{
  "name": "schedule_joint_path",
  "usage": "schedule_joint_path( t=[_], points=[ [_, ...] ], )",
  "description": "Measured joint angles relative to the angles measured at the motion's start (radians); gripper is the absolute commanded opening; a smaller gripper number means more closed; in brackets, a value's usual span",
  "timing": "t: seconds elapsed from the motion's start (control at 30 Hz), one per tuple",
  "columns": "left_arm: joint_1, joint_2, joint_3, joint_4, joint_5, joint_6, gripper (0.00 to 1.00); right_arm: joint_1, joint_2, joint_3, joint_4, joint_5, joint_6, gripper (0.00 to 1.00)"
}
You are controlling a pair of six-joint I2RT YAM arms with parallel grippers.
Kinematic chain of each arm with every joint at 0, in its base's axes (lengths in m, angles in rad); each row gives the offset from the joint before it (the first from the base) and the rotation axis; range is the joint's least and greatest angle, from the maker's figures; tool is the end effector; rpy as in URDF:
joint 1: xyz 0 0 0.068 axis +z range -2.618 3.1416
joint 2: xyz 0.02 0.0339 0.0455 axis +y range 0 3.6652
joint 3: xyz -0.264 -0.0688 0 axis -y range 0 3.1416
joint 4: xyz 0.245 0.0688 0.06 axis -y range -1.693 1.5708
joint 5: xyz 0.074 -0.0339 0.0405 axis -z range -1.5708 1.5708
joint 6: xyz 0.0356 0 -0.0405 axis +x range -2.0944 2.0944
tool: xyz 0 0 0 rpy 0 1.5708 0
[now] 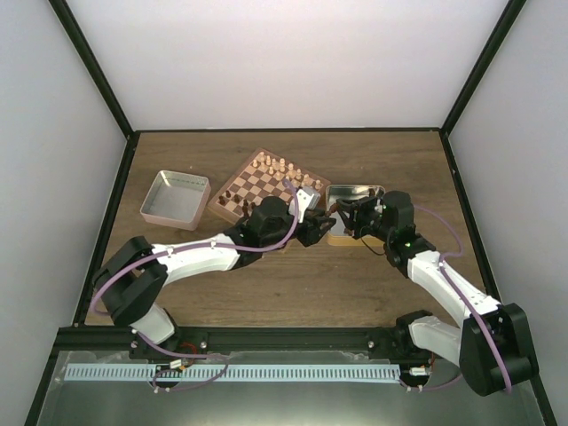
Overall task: Set up the chess pieces on the board
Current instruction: Pick up the chess piece from the storage box.
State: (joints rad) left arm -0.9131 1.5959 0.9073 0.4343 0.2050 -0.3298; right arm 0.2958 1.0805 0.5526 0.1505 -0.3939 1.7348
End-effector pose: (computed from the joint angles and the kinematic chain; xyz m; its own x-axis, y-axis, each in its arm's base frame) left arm 0.2139 -0.2888 0.2407 -0.4354 0.0450 -0.8991 0.7972 0.4832 -0.3619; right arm 0.2226 0.0821 0.2354 -0.5447 0.7864 0.2913 0.4474 -0.0213 0.8941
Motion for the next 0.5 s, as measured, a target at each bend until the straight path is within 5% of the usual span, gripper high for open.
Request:
schedule_joint_path(
  t=[0.5],
  points=[
    [-0.003, 0.006, 0.0, 0.002, -0.047, 0.027, 0.46, 0.0, 0.001, 0.0, 0.0, -0.009, -0.003, 0.15]
  ],
)
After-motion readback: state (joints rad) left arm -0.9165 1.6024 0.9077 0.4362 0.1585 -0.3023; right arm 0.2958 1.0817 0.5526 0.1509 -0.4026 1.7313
